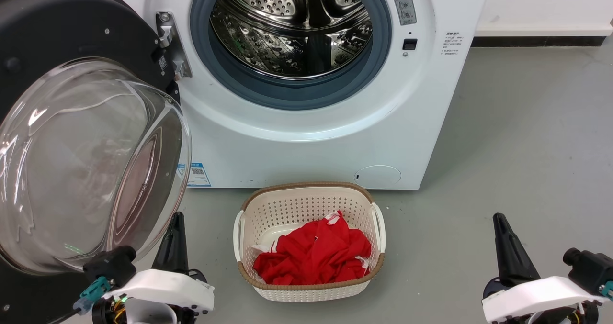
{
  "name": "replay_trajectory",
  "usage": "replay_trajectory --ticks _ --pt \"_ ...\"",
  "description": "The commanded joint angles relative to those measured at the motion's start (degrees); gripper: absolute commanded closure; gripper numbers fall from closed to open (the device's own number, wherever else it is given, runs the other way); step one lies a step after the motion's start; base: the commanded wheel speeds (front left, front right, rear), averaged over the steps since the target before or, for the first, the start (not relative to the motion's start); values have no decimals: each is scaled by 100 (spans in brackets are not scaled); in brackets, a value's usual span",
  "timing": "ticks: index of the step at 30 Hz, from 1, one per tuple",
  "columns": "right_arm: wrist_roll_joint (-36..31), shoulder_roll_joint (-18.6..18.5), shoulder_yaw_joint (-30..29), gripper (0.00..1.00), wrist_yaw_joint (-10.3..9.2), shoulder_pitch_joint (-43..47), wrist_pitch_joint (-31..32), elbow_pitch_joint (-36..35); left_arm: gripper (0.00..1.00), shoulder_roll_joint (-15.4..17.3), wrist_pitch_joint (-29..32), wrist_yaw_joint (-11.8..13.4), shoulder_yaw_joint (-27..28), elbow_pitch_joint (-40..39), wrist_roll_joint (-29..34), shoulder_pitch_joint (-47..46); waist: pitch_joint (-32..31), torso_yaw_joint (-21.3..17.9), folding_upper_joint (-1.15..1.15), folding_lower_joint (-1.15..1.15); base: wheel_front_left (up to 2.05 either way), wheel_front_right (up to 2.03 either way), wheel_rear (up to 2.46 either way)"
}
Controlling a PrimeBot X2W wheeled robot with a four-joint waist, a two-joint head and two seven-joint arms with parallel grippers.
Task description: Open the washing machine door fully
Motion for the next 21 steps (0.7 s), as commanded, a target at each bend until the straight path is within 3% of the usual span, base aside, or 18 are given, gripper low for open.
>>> replay_trajectory --ticks 1,21 --pt "301 -54 -20 100 -1 -201 40 -44 100 5 52 -38 55 -60 -270 -166 -1 -1 0 0 0 0 0" --pt "2095 -99 -96 100 -2 -354 377 138 100 -58 475 -230 285 48 -1986 -226 -15 -13 0 0 0 0 0"
